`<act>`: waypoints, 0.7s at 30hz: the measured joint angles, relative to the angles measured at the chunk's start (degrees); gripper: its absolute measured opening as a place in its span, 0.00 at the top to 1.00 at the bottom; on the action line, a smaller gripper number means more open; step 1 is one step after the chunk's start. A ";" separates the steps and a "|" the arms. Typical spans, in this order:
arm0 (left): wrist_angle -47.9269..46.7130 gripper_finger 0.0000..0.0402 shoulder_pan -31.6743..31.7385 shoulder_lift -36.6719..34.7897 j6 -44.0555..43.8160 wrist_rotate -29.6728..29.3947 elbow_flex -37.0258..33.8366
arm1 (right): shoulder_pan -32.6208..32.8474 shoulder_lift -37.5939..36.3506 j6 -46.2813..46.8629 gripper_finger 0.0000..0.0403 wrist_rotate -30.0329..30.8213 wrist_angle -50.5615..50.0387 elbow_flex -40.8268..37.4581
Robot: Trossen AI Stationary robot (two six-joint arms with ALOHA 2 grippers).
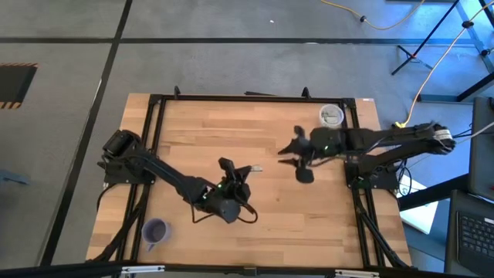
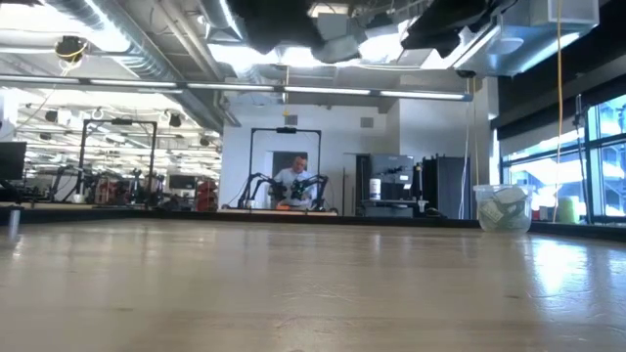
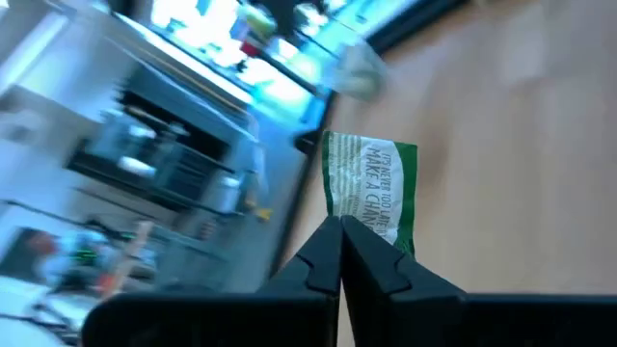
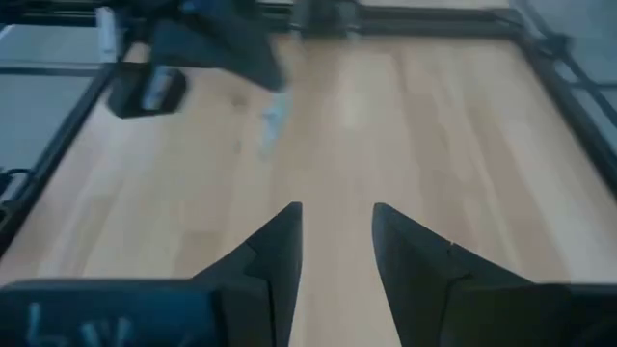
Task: Pick and place Stevia / Truvia into bins
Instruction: Put the green stevia packet into the transparent container
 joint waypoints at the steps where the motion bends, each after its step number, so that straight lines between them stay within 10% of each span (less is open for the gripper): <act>1: 2.57 0.99 0.29 0.00 2.88 -1.32 0.00 | 1.20 1.17 -0.26 0.67 -0.02 1.12 0.00; 21: 17.54 1.00 1.62 0.09 16.45 -3.60 0.07 | 6.78 9.80 0.08 0.67 3.74 16.39 0.00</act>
